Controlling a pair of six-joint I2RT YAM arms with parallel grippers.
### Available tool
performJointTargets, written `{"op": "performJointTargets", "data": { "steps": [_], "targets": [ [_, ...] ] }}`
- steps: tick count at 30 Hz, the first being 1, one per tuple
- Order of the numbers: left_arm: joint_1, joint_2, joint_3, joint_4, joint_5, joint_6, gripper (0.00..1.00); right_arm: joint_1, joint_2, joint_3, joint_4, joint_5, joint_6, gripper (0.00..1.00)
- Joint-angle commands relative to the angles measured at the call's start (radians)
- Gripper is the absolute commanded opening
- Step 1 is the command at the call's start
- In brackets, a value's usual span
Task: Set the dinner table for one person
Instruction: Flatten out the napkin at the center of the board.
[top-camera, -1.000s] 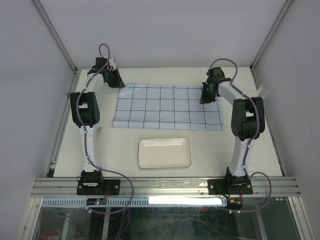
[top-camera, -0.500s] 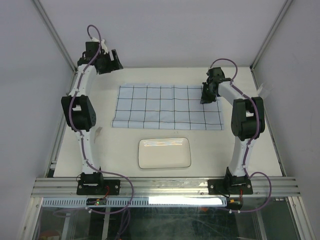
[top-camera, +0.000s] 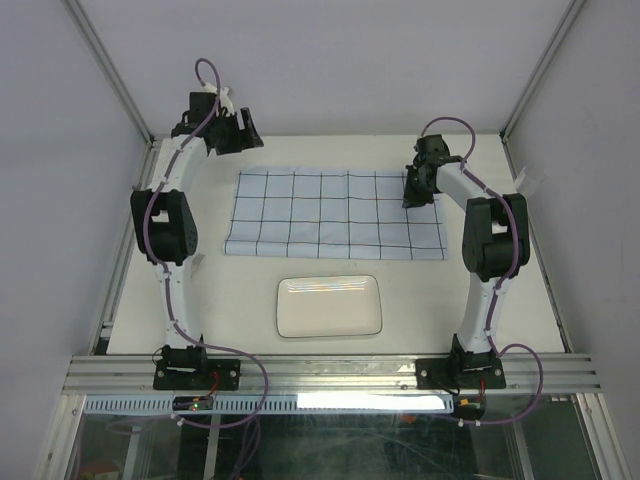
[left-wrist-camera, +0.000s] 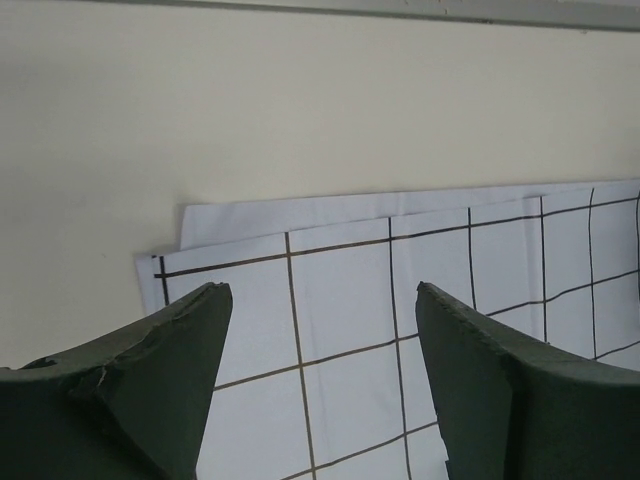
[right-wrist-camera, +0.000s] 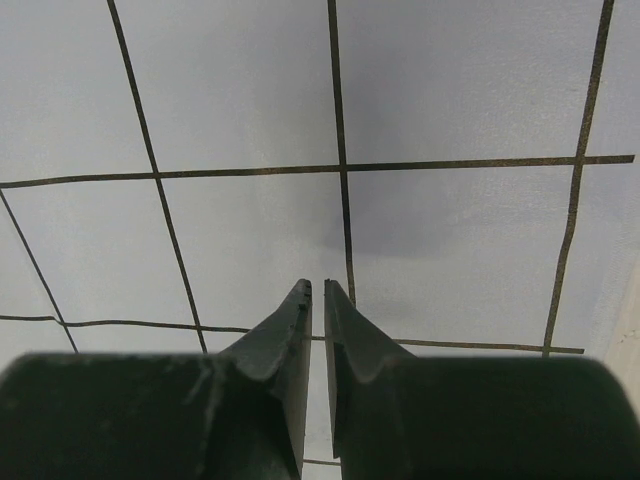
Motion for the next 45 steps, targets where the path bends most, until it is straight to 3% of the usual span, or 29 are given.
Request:
{"op": "performJointTargets", "data": {
  "steps": [1, 10, 29, 35, 45],
  "targets": [
    [-0.035, 0.027, -0.009, 0.105, 0.039, -0.014, 0.76, -0.006, -0.028, 0.04, 0.013, 0.024, -0.017, 0.13],
    [-0.04, 0.111, 0.011, 0.193, 0.025, -0.005, 0.76, -0.007, -0.013, 0.047, 0.011, 0.039, -0.029, 0.13],
    [0.007, 0.222, 0.093, 0.198, -0.033, 0.106, 0.76, -0.011, 0.008, 0.069, 0.013, 0.033, -0.03, 0.13],
    [0.024, 0.245, 0.096, 0.189, -0.024, 0.11, 0.73, -0.011, 0.01, 0.067, 0.013, 0.034, -0.034, 0.13],
    [0.028, 0.277, 0.093, 0.184, 0.069, 0.107, 0.58, -0.012, 0.008, 0.058, 0.012, 0.038, -0.037, 0.13]
  ]
}}
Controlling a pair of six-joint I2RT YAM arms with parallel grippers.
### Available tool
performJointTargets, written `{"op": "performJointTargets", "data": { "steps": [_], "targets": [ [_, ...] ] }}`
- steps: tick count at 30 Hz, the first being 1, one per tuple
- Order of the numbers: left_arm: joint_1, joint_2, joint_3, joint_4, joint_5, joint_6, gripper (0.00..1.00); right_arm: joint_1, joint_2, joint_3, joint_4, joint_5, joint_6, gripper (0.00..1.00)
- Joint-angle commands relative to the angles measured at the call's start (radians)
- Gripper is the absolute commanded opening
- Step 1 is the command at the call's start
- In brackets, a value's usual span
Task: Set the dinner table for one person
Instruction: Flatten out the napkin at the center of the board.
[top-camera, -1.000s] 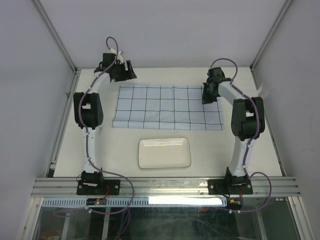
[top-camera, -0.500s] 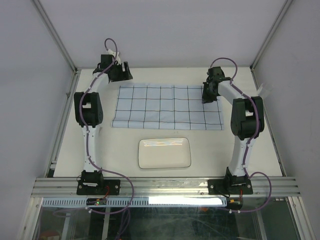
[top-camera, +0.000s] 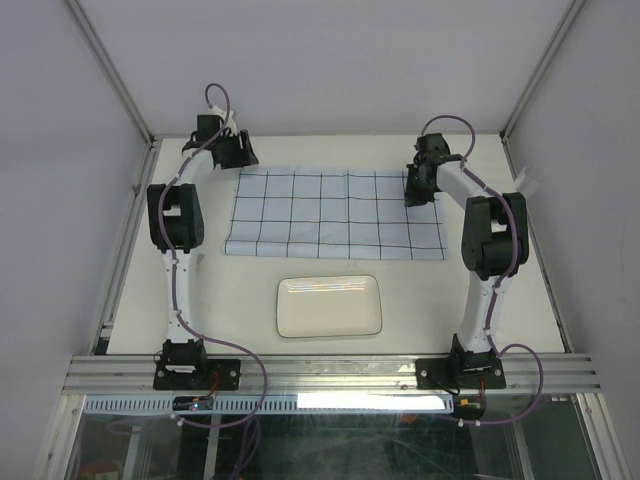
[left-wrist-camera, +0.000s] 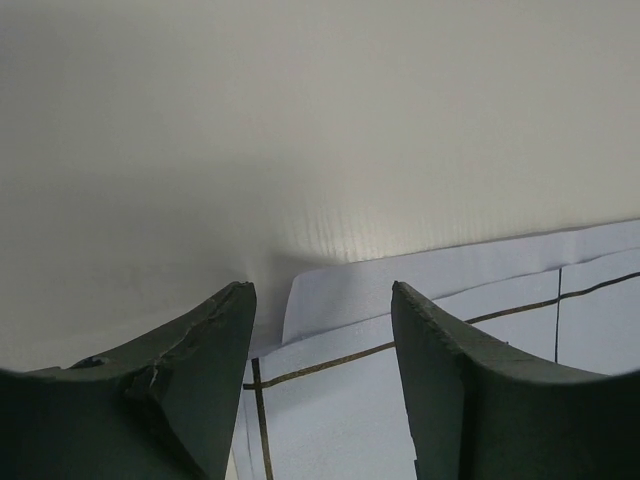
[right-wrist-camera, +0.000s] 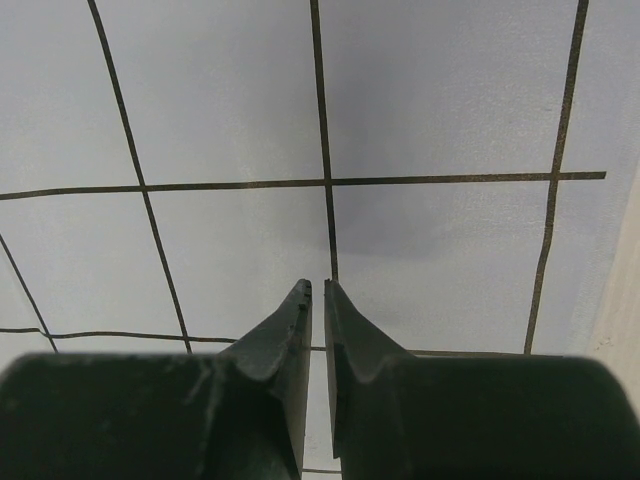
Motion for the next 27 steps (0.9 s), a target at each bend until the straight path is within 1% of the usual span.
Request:
{"op": "performJointTargets", "data": {
  "steps": [1, 4, 8, 12, 16, 27],
  "targets": [
    [0.001, 0.008, 0.042, 0.033, 0.073, 0.016, 0.56, -0.007, -0.008, 0.036, 0.02, 0.014, -0.014, 0.13],
    [0.002, 0.018, 0.039, 0.031, 0.099, 0.013, 0.52, -0.009, -0.013, 0.036, 0.023, 0.018, -0.016, 0.13],
    [0.002, 0.021, 0.021, 0.031, 0.111, 0.01, 0.4, -0.01, -0.009, 0.04, 0.022, 0.012, -0.013, 0.13],
    [0.002, 0.019, 0.007, 0.03, 0.113, 0.019, 0.25, -0.01, -0.008, 0.036, 0.02, 0.012, -0.014, 0.12],
    [0.001, 0.012, 0.003, 0.025, 0.113, 0.02, 0.0, -0.011, -0.009, 0.033, 0.02, 0.015, -0.013, 0.12],
    [0.002, -0.07, -0.025, -0.007, 0.102, 0.011, 0.0, -0.011, -0.015, 0.033, 0.019, -0.001, -0.009, 0.12]
  ]
}}
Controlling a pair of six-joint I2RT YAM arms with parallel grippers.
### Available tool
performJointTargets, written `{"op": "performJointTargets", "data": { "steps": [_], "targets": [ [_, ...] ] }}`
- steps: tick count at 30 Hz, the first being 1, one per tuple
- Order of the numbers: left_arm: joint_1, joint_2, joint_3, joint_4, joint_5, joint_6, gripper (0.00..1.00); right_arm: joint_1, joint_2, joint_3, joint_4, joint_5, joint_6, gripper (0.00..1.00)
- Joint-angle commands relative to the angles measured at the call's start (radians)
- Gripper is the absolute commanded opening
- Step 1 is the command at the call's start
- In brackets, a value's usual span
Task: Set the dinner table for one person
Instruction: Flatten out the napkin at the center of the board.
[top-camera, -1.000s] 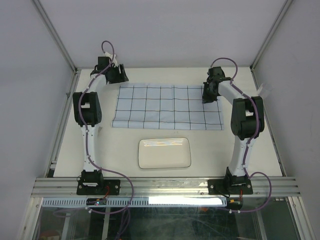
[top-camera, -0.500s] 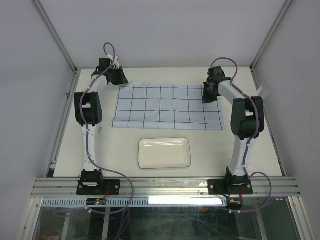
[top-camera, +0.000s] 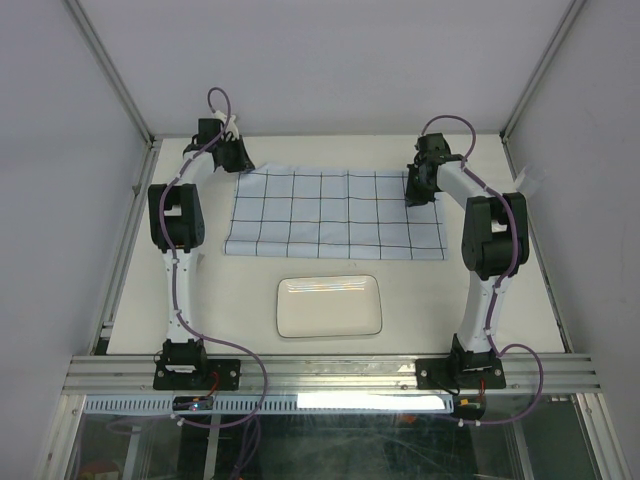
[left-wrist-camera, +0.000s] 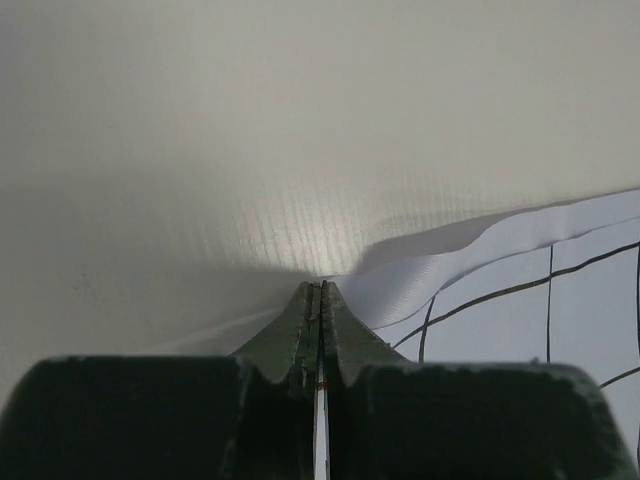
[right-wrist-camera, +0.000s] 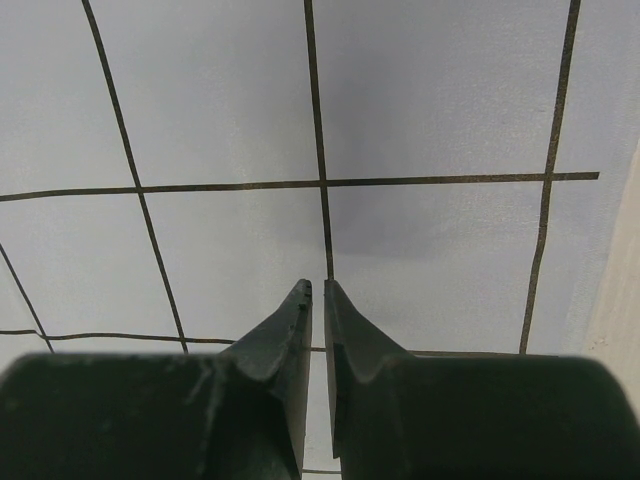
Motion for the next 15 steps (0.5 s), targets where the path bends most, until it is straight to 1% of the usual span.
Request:
{"op": "performJointTargets", "data": {
  "steps": [1, 7, 15],
  "targets": [
    [0.001, -0.102, -0.025, -0.007, 0.021, 0.011, 0.0, -0.008, -0.016, 0.033, 0.018, -0.005, -0.005, 0.12],
    [0.001, -0.167, -0.066, -0.009, 0.014, 0.015, 0.0, -0.008, -0.025, 0.025, 0.02, -0.008, -0.004, 0.12],
    [0.001, -0.207, -0.07, -0.057, -0.016, 0.034, 0.0, -0.007, -0.03, 0.016, 0.02, -0.017, 0.002, 0.12]
  ]
}}
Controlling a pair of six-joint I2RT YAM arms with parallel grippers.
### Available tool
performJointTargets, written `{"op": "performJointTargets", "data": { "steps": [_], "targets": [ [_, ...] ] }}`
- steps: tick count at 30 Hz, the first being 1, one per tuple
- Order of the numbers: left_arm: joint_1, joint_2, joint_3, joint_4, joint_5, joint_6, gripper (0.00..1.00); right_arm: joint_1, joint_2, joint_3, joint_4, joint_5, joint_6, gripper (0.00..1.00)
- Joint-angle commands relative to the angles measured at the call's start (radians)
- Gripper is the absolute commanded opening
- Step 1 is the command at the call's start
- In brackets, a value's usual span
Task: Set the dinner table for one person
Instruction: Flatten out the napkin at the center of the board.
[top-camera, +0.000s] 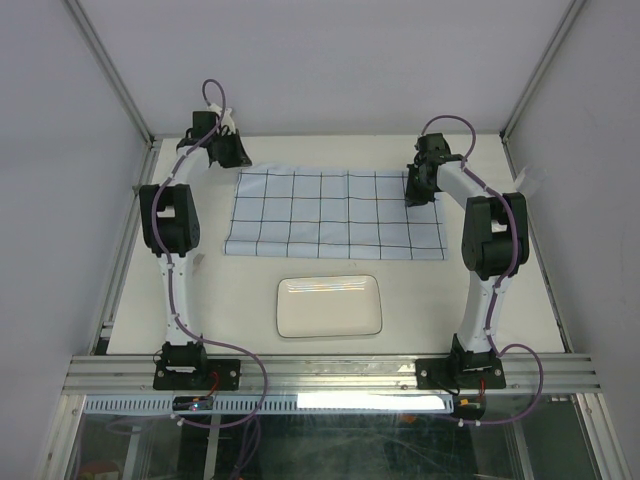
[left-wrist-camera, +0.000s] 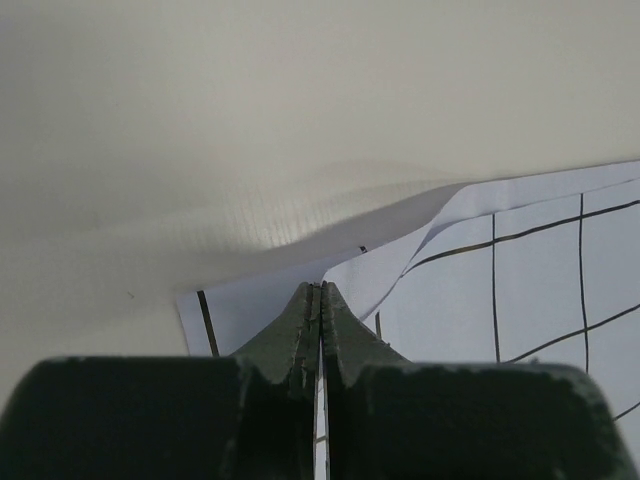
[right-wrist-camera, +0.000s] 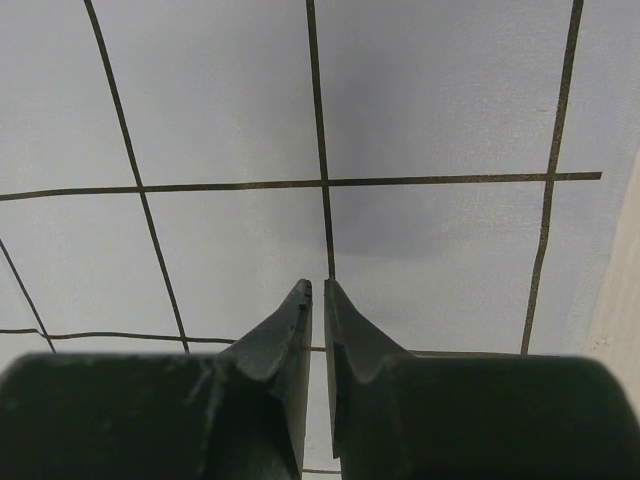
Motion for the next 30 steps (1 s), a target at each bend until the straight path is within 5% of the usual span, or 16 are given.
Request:
{"op": "performJointTargets", "data": {
  "steps": [1, 17, 30],
  "targets": [
    [0.002, -0.096, 0.007, -0.035, -0.004, 0.036, 0.0, -0.008, -0.033, 0.013, 0.024, -0.01, 0.001, 0.12],
    [0.001, -0.071, -0.056, -0.128, -0.093, 0.047, 0.0, -0.007, -0.046, 0.008, 0.023, -0.009, 0.002, 0.12],
    [0.007, 0.024, 0.184, -0.232, -0.138, 0.059, 0.0, -0.007, -0.03, 0.013, 0.022, 0.011, -0.005, 0.12]
  ]
}}
